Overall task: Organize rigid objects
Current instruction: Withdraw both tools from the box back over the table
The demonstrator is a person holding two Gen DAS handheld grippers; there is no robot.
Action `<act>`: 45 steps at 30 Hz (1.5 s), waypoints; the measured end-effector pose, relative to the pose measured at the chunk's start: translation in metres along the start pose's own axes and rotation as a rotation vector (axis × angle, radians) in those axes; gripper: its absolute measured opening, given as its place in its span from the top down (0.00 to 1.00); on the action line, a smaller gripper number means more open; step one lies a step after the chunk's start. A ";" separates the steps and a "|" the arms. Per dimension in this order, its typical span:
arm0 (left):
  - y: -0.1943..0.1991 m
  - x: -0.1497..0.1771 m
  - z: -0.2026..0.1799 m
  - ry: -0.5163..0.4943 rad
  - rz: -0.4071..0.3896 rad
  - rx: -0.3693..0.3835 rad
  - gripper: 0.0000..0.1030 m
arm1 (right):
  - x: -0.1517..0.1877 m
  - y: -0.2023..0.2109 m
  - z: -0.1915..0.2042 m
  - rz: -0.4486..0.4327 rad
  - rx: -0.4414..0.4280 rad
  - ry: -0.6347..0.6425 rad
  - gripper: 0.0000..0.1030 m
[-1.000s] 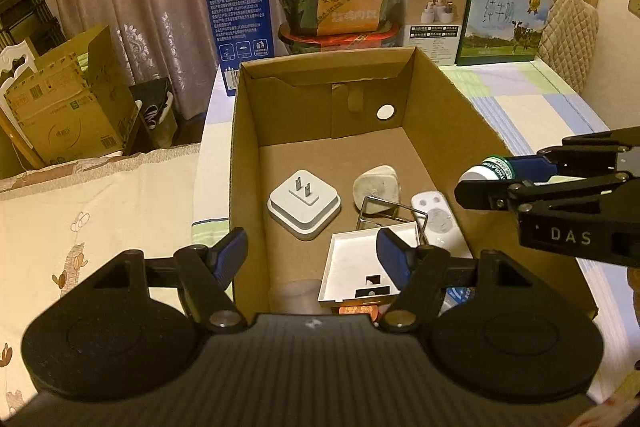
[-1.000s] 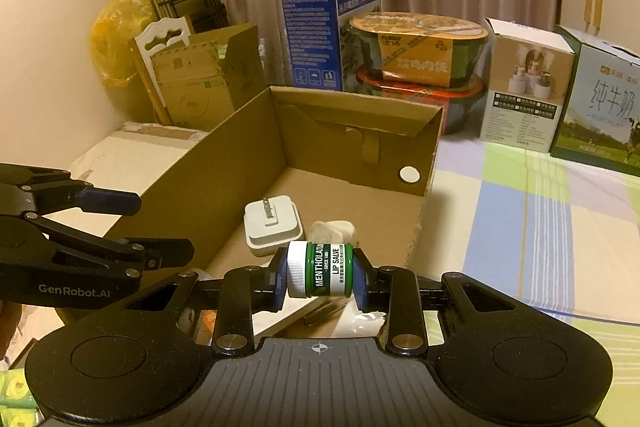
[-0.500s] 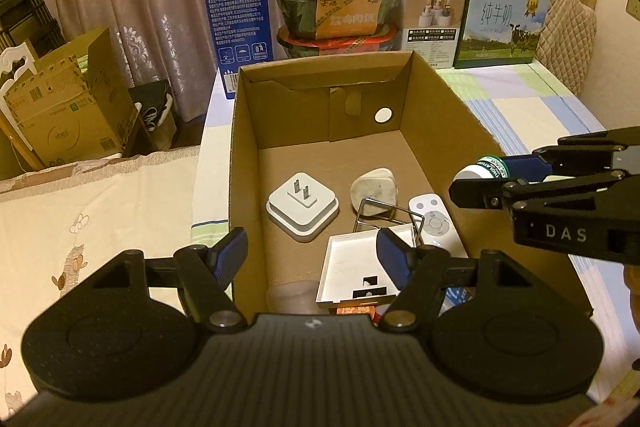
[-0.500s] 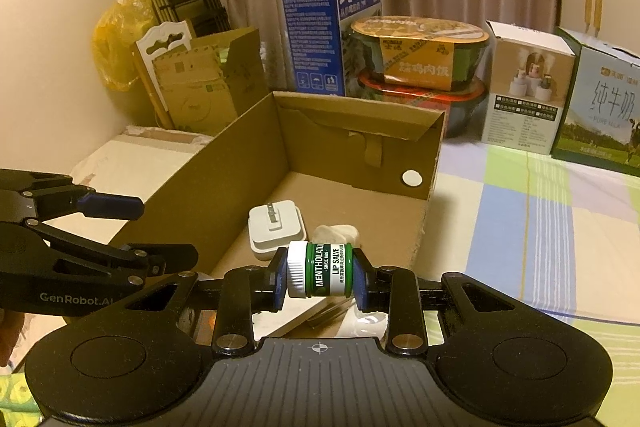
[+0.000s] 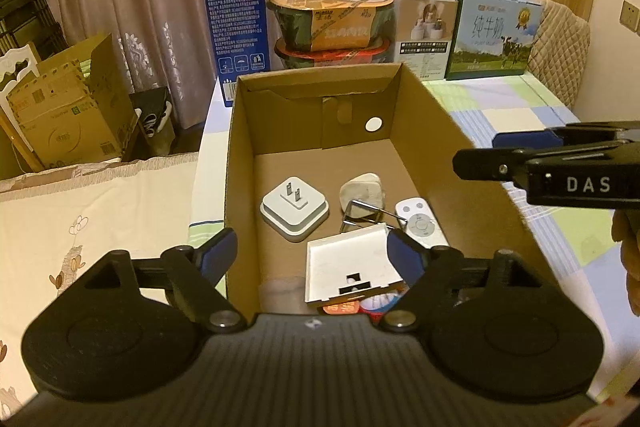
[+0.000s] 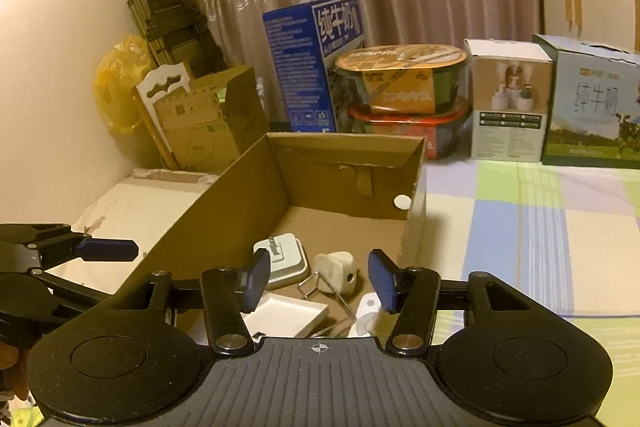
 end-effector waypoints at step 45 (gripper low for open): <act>0.166 0.102 -0.063 0.142 -0.036 -0.068 0.01 | 0.124 0.193 0.035 0.122 0.198 -0.094 0.14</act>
Point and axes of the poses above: each gripper's, at about its wrist camera, not at the fingertips, and y roughly against the way its jaws point, z to its left, x to its underside, the point moved 8 cm from there along -y, roughly the way its jaws point, and after that the axes turned 4 degrees about y, right-handed, at the moved point
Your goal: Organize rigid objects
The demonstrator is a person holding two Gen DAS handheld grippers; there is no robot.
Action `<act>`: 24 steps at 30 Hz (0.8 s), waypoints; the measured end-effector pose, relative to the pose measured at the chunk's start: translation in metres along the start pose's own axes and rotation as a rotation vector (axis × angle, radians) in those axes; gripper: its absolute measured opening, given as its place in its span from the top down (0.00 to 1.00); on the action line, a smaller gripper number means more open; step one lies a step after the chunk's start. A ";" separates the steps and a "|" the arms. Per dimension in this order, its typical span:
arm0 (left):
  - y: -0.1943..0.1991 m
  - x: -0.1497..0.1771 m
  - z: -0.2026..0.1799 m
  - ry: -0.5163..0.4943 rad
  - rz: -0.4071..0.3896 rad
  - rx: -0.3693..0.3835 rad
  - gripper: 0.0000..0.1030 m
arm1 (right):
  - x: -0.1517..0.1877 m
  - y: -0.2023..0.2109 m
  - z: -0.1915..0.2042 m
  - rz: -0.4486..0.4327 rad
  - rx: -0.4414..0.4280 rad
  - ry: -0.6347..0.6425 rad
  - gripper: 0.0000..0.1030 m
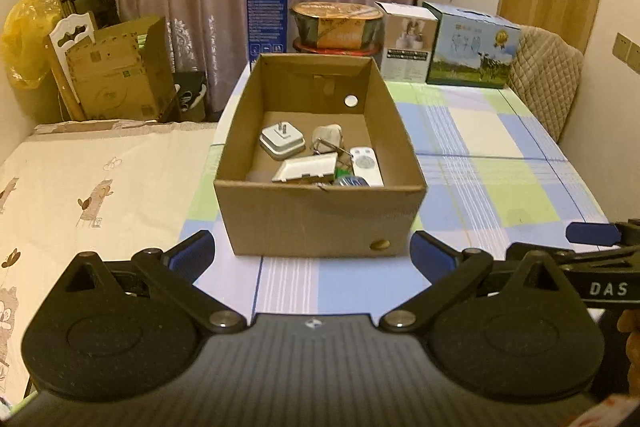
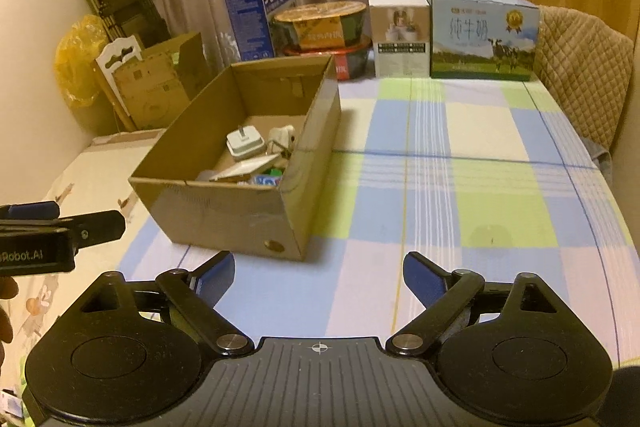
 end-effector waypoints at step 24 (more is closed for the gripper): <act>0.000 0.026 0.003 0.002 0.027 -0.044 0.01 | 0.010 -0.007 0.010 0.023 0.033 0.001 0.14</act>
Point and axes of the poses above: each gripper's, at about its wrist camera, not at the fingertips, and y roughly against the way its jaws point, z to its left, x to its underside, the point moved 8 cm from there along -y, roughly the way its jaws point, and after that the axes turned 4 degrees about y, right-handed, at the moved point
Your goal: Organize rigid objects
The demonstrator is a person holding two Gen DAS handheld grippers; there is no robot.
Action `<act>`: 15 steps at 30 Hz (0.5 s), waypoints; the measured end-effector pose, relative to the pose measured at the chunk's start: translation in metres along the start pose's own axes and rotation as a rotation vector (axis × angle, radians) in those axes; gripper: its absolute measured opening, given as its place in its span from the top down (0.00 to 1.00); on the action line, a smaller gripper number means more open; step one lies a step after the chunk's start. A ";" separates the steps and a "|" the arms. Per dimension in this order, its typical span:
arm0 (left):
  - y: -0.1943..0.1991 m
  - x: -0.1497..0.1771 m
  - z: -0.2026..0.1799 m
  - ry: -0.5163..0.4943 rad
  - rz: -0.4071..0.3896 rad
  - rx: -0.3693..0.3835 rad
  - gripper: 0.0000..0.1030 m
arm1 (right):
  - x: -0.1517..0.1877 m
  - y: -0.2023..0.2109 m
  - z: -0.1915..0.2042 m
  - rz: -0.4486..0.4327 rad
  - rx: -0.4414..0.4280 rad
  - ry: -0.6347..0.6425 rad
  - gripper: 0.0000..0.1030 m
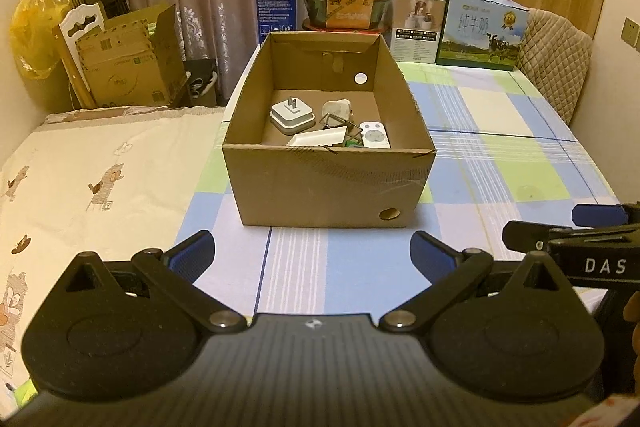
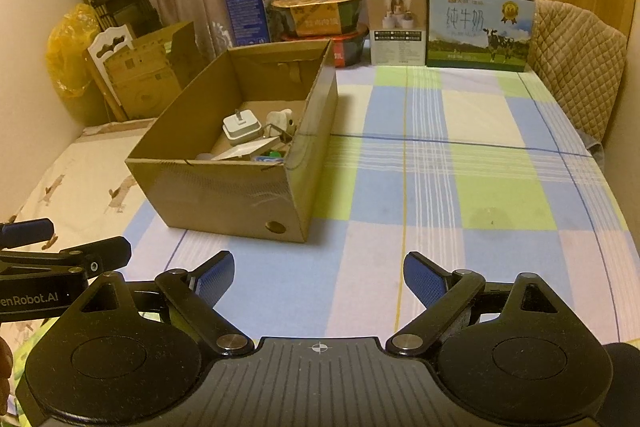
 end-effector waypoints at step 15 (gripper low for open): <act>0.000 0.001 -0.005 -0.008 -0.002 0.003 0.01 | 0.000 0.001 0.004 0.002 -0.005 0.001 0.14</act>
Point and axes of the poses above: each gripper's, at about its wrist camera, not at the fingertips, and y roughly against the way its jaws point, z to its left, x to its underside, the point moved 8 cm from there along -y, roughly the way its jaws point, and after that the axes turned 4 degrees about y, right-handed, at the moved point
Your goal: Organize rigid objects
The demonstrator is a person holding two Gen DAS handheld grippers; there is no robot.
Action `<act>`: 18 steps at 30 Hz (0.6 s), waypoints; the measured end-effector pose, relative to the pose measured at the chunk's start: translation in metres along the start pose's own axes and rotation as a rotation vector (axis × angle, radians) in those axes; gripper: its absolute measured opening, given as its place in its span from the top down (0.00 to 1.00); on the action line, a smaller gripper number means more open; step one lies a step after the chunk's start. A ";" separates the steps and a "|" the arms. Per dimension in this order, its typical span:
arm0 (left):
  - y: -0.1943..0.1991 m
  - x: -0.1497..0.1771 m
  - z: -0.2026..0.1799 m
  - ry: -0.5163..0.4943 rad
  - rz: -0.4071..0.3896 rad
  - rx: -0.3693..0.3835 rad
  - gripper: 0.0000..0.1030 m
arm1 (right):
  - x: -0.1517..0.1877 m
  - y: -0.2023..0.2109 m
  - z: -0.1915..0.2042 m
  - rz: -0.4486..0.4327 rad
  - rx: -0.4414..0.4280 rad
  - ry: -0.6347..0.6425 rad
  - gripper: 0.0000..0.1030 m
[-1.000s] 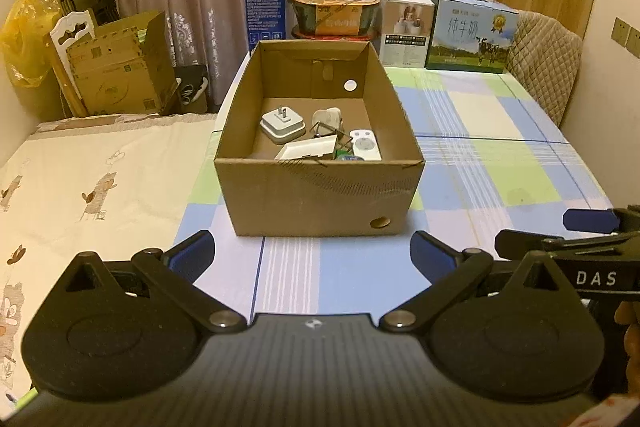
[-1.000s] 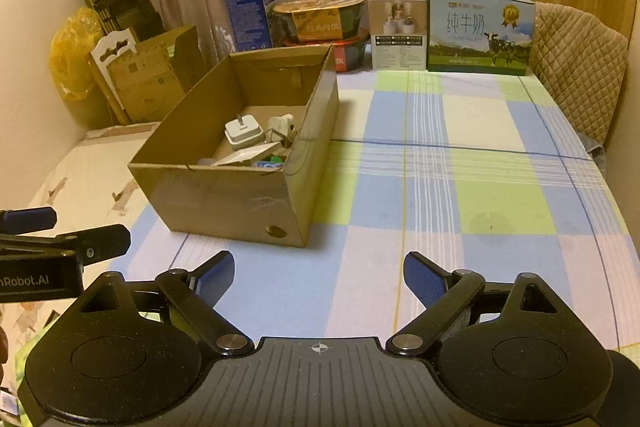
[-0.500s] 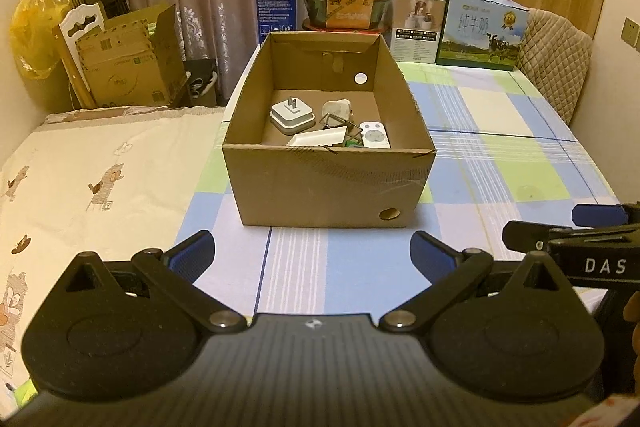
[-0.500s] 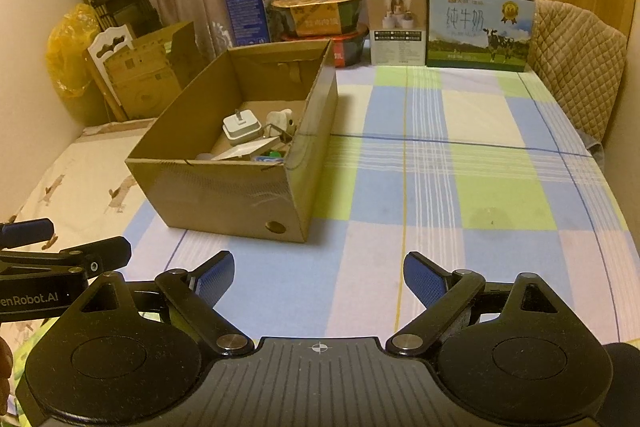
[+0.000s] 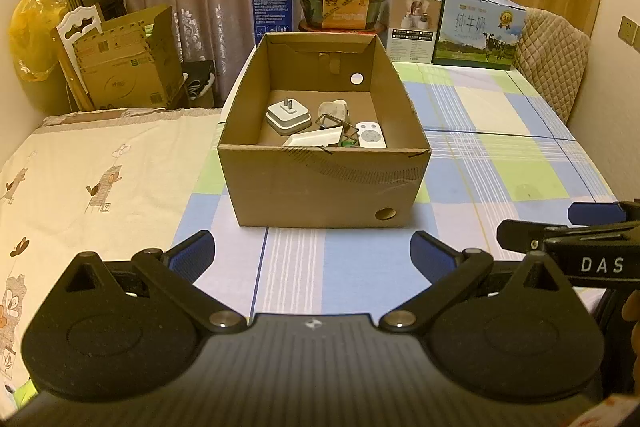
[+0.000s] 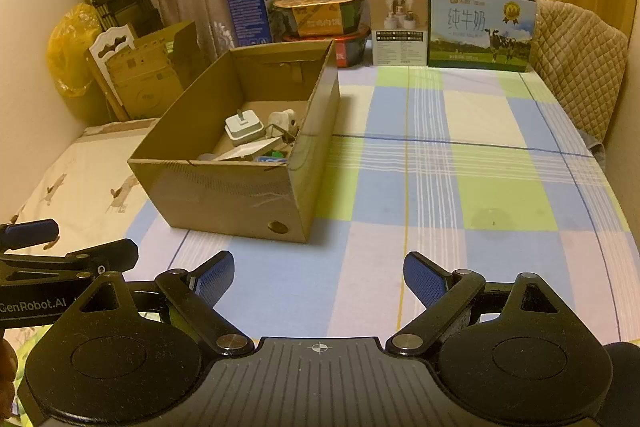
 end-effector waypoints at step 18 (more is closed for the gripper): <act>0.000 -0.001 -0.002 -0.009 0.000 0.001 0.01 | 0.001 0.000 -0.001 -0.001 0.001 -0.005 0.14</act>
Point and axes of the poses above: each gripper's, at about its wrist camera, not at the fingertips, and y roughly against the way its jaws point, z to its left, x to its underside, the point moved 8 cm from there along -y, roughly the way its jaws point, and after that the axes turned 4 degrees about y, right-handed, at the moved point
